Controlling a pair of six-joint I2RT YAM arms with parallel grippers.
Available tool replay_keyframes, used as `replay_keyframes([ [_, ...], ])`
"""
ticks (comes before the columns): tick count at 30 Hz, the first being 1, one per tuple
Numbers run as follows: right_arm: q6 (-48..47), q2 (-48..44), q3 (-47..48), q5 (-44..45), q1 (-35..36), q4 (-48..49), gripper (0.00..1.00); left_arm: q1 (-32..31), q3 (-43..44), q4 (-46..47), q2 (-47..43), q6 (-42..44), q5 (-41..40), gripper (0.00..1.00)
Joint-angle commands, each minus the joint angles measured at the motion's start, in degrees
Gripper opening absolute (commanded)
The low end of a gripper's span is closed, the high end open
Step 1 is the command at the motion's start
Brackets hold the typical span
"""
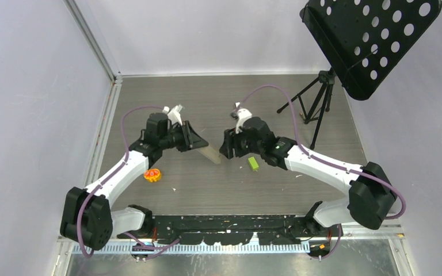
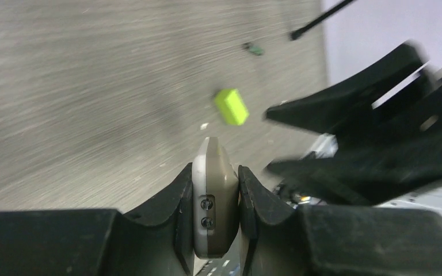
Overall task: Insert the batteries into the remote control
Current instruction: Adjust the remote control, then remove the battery cover from the remote control.
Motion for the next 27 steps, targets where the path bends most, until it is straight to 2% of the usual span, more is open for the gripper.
replay_keyframes([
  [1, 33.9, -0.3, -6.5, -3.2, -5.4, 14.0, 0.56, 0.2, -7.4, 7.8, -1.4, 2.9, -8.7, 0.0],
  [4, 48.4, 1.4, -11.9, -2.4, -5.6, 21.5, 0.49, 0.1, -10.7, 12.2, -0.6, 0.8, -8.7, 0.0],
  [6, 53.3, 3.7, -13.6, -3.2, -5.5, 25.6, 0.42, 0.1, -12.5, 14.0, -0.1, 0.0, -10.1, 0.0],
  [8, 55.8, 6.7, -12.6, -4.2, -5.6, 25.5, 0.36, 0.1, -14.4, 15.5, 0.2, -0.8, -11.9, 0.0],
  [10, 58.0, 9.7, -11.3, -5.4, -5.6, 24.7, 0.36, 0.1, -15.5, 16.0, 0.7, -1.3, -13.1, 0.0],
  [13, 61.2, 12.9, -11.8, -7.3, -5.5, 28.1, 0.45, 0.1, -16.7, 16.8, 1.0, -1.7, -13.8, 0.0],
  [16, 62.5, 15.9, -11.2, -8.8, -5.5, 29.6, 0.46, 0.2, -18.0, 17.6, 0.9, -2.1, -14.7, 0.0],
  [23, 67.2, 21.1, -11.5, -12.2, -5.0, 35.5, 0.44, 0.1, -18.8, 17.2, 1.3, -2.1, -15.3, 0.0],
  [27, 68.0, 22.5, -11.3, -13.1, -4.9, 37.1, 0.35, 0.2, -18.7, 17.3, 1.7, -2.1, -15.2, 0.0],
])
